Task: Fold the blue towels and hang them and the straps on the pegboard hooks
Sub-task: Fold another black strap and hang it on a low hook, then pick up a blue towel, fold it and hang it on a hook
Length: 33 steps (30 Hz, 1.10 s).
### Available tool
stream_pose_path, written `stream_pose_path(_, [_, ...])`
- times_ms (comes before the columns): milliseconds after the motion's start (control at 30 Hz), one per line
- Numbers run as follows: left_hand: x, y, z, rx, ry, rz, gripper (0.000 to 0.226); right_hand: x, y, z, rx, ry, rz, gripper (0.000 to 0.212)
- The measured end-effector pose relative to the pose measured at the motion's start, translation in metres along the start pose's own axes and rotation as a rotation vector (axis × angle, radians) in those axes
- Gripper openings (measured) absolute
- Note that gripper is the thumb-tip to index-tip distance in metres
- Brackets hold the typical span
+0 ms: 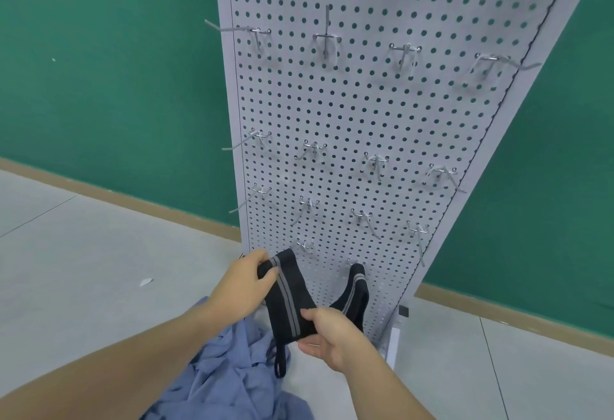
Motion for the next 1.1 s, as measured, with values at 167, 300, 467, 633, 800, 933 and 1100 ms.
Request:
stream_pose_path(167, [0.004, 0.008, -0.008, 0.071, 0.012, -0.043, 0.023, 0.004, -0.004, 0.008, -0.132, -0.057, -0.076, 0.054])
stream_pose_path(300, [0.010, 0.006, -0.021, 0.273, 0.034, -0.090, 0.024, 0.003, -0.003, 0.012, -0.167, -0.088, -0.082, 0.069])
stream_pose_path(467, [0.019, 0.012, -0.030, 0.412, 0.013, -0.088, 0.025, 0.002, -0.002, 0.006, -0.290, -0.041, -0.100, 0.049])
stream_pose_path(633, [0.020, 0.018, -0.020, 0.193, 0.052, 0.078, 0.021, -0.014, 0.014, 0.001, -0.418, -0.008, -0.005, 0.020])
stream_pose_path(800, [-0.012, 0.004, 0.011, 0.157, 0.041, 0.194, 0.015, -0.021, 0.034, -0.004, -0.603, -0.093, 0.003, 0.014])
stream_pose_path(933, [-0.045, -0.003, 0.083, 0.244, -0.158, 0.283, 0.024, -0.007, 0.063, -0.020, -0.857, -0.183, 0.004, 0.014])
stream_pose_path(1100, [-0.101, 0.025, 0.170, 0.435, -0.262, 0.506, 0.025, 0.026, 0.087, -0.066, -1.030, -0.145, 0.036, 0.011])
Point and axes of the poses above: each hand's wrist, its own x-axis towards the middle knuckle, its own y-axis out of the palm, z = x × y, the point moved 10 cm from there along x, towards the middle knuckle, and after that the axes turned 10 degrees about z, right-handed, at the moved point
